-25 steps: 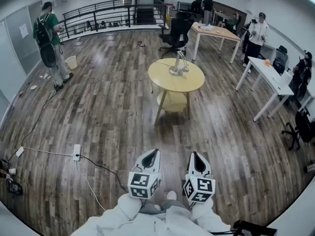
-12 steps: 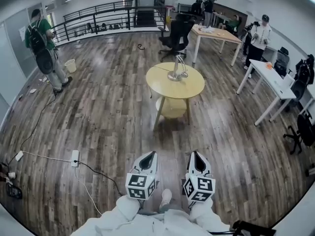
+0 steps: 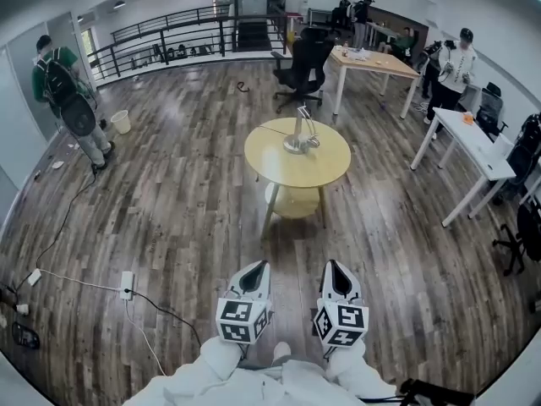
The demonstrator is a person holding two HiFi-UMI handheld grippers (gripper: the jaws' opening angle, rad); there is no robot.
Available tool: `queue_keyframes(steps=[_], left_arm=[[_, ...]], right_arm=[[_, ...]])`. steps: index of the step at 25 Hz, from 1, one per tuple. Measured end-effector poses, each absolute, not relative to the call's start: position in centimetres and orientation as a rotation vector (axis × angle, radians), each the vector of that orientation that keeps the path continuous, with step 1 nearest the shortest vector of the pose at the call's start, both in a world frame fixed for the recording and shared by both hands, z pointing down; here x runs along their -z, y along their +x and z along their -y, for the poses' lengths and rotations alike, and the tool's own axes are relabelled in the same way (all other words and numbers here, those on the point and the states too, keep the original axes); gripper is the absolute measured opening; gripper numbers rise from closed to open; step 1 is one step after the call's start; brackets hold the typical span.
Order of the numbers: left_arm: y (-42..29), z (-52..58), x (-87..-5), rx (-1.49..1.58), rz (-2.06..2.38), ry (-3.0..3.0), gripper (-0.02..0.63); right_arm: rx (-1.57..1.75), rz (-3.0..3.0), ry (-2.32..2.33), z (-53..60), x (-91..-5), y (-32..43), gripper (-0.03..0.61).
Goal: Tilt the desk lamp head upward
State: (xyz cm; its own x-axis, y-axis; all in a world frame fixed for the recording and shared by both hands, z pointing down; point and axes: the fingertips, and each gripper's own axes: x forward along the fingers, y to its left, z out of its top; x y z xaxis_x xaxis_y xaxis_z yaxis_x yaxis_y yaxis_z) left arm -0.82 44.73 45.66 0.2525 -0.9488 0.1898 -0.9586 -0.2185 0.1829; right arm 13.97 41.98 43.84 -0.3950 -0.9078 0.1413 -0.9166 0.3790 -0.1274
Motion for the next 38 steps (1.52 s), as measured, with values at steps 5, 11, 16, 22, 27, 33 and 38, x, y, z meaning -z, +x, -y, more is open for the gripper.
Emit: queue_keyframes(steps=[5,11,16,22,27,33,38], left_arm=[[0.4,-39.9,-45.9,-0.039,1.797,2.254,0.0],[1.3,-35.7,-46.8,-0.07,1.791,2.234,0.0],[1.5,-32.1,-46.8,-0.077,1.79,2.241,0.0],[1.2,-27.8,-47.6,-0.087,1.771,2.253,0.0],[0.3,-23.5,-47.5,-0.085,1.763,2.272,0.0],[-2.0,-17.2,-47.2,-0.081,1.751,2.287,0.0],[-3.9,-12.0,-46.9,-0.087,1.738,2.309,0.0]], right_arm=[[-0.287,2.578,1.666,-37.2,-44.6,15.1,0.012],[-0.326,2.582,1.622,-33.1,-45.8,15.1,0.012],[-0.352,2.58,1.616,-30.0,-46.5,15.1,0.012],[-0.372,2.546,1.649,-25.9,-47.6,15.5,0.012],[-0.383,2.539,1.668,-21.8,-47.7,14.7,0.012],[-0.368,2.543,1.678,-15.8,-47.2,12.3,0.012],[-0.378,2.534,1.685,-10.9,-47.3,10.3,0.012]])
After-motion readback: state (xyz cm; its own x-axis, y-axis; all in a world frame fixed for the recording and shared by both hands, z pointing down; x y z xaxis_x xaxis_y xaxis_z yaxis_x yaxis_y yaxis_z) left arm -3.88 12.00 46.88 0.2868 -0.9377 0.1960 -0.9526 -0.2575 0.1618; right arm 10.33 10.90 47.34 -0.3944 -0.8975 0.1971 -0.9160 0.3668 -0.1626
